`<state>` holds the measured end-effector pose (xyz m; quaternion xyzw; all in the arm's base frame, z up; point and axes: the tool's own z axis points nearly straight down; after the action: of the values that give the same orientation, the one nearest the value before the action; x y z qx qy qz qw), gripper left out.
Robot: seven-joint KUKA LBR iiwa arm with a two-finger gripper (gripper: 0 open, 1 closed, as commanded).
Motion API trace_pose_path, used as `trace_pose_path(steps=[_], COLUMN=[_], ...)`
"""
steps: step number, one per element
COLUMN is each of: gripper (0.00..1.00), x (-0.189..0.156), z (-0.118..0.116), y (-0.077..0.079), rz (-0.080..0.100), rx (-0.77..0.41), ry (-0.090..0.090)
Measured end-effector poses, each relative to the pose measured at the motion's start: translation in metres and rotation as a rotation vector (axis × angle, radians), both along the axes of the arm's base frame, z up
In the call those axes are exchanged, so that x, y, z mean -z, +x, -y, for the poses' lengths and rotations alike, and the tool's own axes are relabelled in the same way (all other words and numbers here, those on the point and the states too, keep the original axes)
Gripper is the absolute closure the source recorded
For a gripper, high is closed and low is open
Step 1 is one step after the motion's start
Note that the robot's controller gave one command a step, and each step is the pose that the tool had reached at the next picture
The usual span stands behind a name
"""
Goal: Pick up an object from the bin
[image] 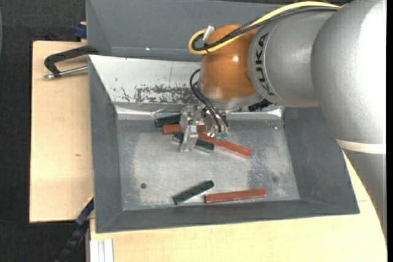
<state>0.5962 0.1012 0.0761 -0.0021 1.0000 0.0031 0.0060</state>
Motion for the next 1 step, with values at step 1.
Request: trace_pose_path(steps=[1], gripper=[1.0], x=[-0.0001], z=[0.0], y=[0.0001], rz=[0.0], rx=[0.0], ry=[0.0])
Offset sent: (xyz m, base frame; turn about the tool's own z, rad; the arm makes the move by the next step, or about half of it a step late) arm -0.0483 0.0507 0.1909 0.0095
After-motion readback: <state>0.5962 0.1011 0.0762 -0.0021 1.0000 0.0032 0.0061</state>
